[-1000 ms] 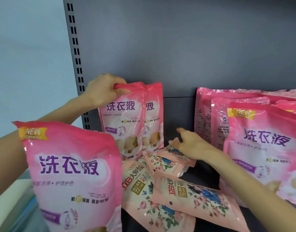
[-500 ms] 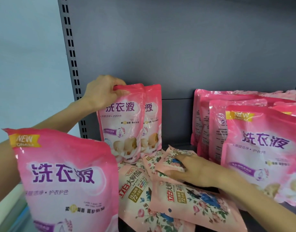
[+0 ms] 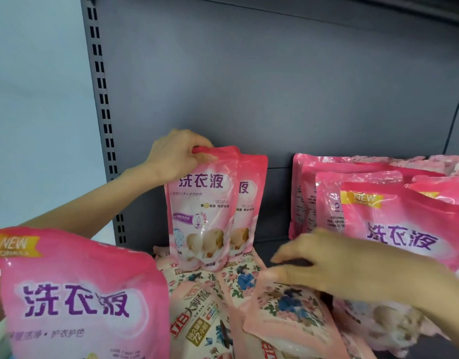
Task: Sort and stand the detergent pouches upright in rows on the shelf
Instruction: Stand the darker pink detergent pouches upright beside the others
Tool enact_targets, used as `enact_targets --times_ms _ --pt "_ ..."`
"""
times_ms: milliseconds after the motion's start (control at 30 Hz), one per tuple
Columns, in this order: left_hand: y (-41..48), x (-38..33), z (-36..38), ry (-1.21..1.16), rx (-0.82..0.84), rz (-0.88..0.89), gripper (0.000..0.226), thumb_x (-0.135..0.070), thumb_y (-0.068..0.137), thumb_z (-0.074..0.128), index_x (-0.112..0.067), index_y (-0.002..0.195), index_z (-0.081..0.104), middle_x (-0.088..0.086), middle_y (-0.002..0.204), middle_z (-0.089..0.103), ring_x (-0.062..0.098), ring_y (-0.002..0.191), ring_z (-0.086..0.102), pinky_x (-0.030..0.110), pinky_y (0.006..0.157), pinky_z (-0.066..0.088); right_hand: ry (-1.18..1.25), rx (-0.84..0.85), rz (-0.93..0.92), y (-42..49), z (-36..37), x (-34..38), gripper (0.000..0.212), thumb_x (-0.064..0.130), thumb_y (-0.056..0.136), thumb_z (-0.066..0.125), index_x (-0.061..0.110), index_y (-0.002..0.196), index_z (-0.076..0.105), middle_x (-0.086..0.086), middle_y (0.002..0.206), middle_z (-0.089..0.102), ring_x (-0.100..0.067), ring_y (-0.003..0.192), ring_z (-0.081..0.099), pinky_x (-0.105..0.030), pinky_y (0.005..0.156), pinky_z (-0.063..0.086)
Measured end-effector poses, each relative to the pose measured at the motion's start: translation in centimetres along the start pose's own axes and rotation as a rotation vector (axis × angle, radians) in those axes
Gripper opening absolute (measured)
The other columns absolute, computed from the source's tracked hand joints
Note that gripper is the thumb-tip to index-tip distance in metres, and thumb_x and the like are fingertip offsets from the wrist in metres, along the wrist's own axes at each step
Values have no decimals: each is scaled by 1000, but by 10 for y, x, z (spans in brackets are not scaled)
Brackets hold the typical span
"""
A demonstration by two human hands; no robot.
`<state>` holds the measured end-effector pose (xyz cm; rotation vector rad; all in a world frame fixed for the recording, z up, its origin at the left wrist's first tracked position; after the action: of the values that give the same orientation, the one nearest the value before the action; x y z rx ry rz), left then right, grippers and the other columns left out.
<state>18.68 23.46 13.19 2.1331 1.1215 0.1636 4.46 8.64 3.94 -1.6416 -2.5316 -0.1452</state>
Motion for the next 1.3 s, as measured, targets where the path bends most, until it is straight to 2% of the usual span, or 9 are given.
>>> enact_targets --times_ms 100,200,333,467,567,800,1067,1200,1300 --pt "5 -4 3 -6 10 22 15 -32 87 62 -27 97 71 -6 92 71 17 89 62 38 78 50 -103 -296 18 15 -58 2 65 72 75 34 21 95 67 1 92 68 -18 84 62 -36 78 50" --pt "8 -5 5 -20 1 41 15 -33 87 62 -26 97 72 -8 92 71 16 88 62 38 78 50 -244 -469 93 34 -112 -10 48 52 87 50 20 121 56 -6 117 60 -24 106 55 -30 87 44" --pt "13 -5 9 -70 3 58 18 -36 84 64 -26 96 72 -12 93 69 13 90 61 37 81 49 -227 -286 172 76 -119 -34 55 37 86 63 13 133 48 -6 130 55 -22 118 51 -31 98 41" --pt "19 -11 12 -101 0 78 17 -37 83 64 -28 96 72 -20 85 62 7 90 59 31 78 45 -194 -178 145 107 -105 -43 29 26 84 67 9 107 66 -3 100 68 -19 91 60 -26 83 48" --pt "22 -14 16 -133 0 88 15 -37 83 65 -30 94 72 -22 83 62 5 87 58 30 77 45 -99 -219 128 116 -105 -48 5 16 83 68 14 88 68 8 72 61 -8 66 52 -13 62 42" --pt "24 -18 27 -180 9 109 16 -39 83 65 -30 93 72 -24 79 61 4 85 60 30 77 46 66 -275 143 122 -104 -61 23 0 79 64 9 98 73 -6 95 72 -9 81 59 -26 83 50" --pt "18 -17 27 -174 -43 137 18 -41 84 62 -29 92 73 -14 80 71 9 78 65 37 78 52 147 -270 228 115 -106 -72 7 7 81 68 14 80 71 -1 78 63 -11 77 53 -25 74 46" --pt "21 -11 23 -174 -71 110 17 -39 82 65 -27 89 74 -12 79 70 10 77 64 35 77 51 153 -255 300 103 -106 -95 16 9 79 72 19 67 66 2 67 60 -13 72 53 -26 70 46" --pt "27 -9 23 -173 -72 56 15 -39 77 70 -28 85 74 -12 81 70 10 82 62 32 78 49 180 -250 384 92 -104 -111 6 10 79 72 15 81 69 1 78 63 -13 78 56 -21 54 45"
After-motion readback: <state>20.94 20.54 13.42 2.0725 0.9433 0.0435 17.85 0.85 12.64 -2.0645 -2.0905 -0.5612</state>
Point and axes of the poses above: each hand's wrist, its own y-axis towards the middle knuckle, its own z-axis out of the palm, x = y × z, the point moved 8 cm from there along y, towards the middle knuckle
